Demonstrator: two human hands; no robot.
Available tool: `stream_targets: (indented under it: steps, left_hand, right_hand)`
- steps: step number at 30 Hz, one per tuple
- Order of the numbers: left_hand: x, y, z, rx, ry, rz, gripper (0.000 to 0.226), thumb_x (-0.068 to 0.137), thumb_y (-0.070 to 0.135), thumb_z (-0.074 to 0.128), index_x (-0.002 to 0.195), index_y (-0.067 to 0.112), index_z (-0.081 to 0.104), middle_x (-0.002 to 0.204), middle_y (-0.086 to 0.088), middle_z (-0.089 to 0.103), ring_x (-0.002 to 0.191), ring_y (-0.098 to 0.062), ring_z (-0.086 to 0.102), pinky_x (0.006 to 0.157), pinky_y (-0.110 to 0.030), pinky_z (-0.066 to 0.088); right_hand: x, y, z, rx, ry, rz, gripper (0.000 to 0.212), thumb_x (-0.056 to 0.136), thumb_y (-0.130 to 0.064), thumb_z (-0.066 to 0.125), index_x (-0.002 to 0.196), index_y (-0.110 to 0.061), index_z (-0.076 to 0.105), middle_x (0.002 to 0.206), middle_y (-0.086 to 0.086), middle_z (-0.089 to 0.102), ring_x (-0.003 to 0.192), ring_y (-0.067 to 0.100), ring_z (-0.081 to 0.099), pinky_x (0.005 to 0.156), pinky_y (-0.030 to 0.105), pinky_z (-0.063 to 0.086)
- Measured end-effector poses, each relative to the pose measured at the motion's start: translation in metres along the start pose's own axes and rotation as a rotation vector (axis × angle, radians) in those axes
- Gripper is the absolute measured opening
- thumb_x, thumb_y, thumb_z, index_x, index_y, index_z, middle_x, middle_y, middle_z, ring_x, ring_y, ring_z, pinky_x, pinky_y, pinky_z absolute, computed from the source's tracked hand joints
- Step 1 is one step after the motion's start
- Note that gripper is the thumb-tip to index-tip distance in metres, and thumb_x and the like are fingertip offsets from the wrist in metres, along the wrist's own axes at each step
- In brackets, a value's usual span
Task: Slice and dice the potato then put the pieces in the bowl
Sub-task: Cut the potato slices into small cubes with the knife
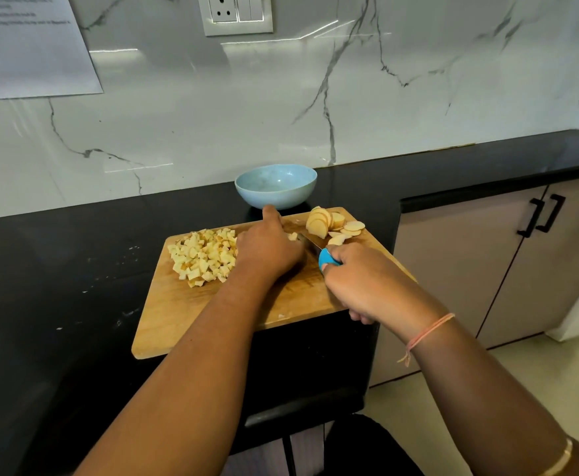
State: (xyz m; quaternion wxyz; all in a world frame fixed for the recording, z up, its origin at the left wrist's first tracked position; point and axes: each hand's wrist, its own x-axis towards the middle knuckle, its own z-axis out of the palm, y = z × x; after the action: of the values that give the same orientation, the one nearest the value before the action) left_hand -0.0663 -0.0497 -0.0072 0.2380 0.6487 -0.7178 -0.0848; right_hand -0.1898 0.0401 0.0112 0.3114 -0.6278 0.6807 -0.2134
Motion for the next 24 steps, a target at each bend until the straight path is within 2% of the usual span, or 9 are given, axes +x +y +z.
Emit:
stream_targets:
  steps: [3, 7, 13, 16, 19, 24]
  left_hand:
    - [0.001, -0.003, 0.003, 0.05, 0.042, -0.007, 0.049, 0.084, 0.04, 0.062, 0.118, 0.015, 0.036, 0.092, 0.001, 0.055, 0.088, -0.019, 0.056, 0.091, -0.04, 0.047]
    - [0.003, -0.005, 0.003, 0.009, 0.054, -0.007, 0.045, 0.085, 0.027, 0.063, 0.119, 0.013, 0.037, 0.096, -0.001, 0.057, 0.094, -0.024, 0.06, 0.091, -0.042, 0.048]
    - [0.005, -0.008, 0.003, -0.056, 0.026, 0.038, 0.04, 0.084, 0.023, 0.067, 0.108, 0.018, 0.035, 0.095, 0.002, 0.053, 0.089, -0.018, 0.057, 0.088, -0.04, 0.051]
    - [0.006, -0.008, 0.001, -0.097, 0.016, 0.057, 0.042, 0.083, 0.019, 0.068, 0.111, 0.017, 0.036, 0.098, 0.002, 0.054, 0.093, -0.018, 0.058, 0.086, -0.037, 0.052]
    - [0.007, -0.01, 0.0, -0.149, 0.024, 0.066, 0.042, 0.083, 0.013, 0.067, 0.111, 0.017, 0.036, 0.099, -0.001, 0.055, 0.091, -0.018, 0.057, 0.079, -0.032, 0.051]
    - [0.007, -0.011, 0.001, -0.2, 0.032, 0.056, 0.042, 0.08, 0.008, 0.067, 0.104, 0.018, 0.035, 0.097, -0.004, 0.06, 0.089, -0.018, 0.06, 0.078, -0.034, 0.054]
  right_hand:
    - [0.001, 0.0, -0.004, -0.03, 0.039, -0.023, 0.048, 0.097, -0.024, 0.039, 0.144, -0.027, 0.034, 0.081, 0.003, 0.056, 0.049, 0.011, 0.051, 0.043, 0.02, 0.045]
    - [0.01, -0.003, -0.008, -0.064, 0.05, -0.034, 0.045, 0.096, -0.022, 0.038, 0.14, -0.024, 0.039, 0.072, 0.004, 0.058, 0.046, 0.01, 0.049, 0.039, 0.018, 0.041]
    - [0.013, -0.001, -0.004, -0.017, -0.007, 0.001, 0.053, 0.097, -0.023, 0.041, 0.148, -0.026, 0.027, 0.072, 0.005, 0.056, 0.045, 0.01, 0.048, 0.038, 0.018, 0.042]
    - [0.007, 0.002, -0.006, 0.016, -0.035, 0.019, 0.053, 0.098, -0.024, 0.041, 0.148, -0.027, 0.025, 0.076, 0.006, 0.055, 0.048, 0.01, 0.048, 0.038, 0.017, 0.04]
    - [0.005, 0.001, -0.009, -0.007, 0.007, -0.025, 0.049, 0.099, -0.025, 0.039, 0.147, -0.027, 0.03, 0.075, 0.004, 0.055, 0.049, 0.01, 0.049, 0.039, 0.017, 0.041]
    - [0.012, -0.009, -0.007, -0.064, 0.026, -0.079, 0.046, 0.099, -0.027, 0.037, 0.145, -0.027, 0.033, 0.071, 0.002, 0.056, 0.047, 0.009, 0.049, 0.039, 0.017, 0.039]
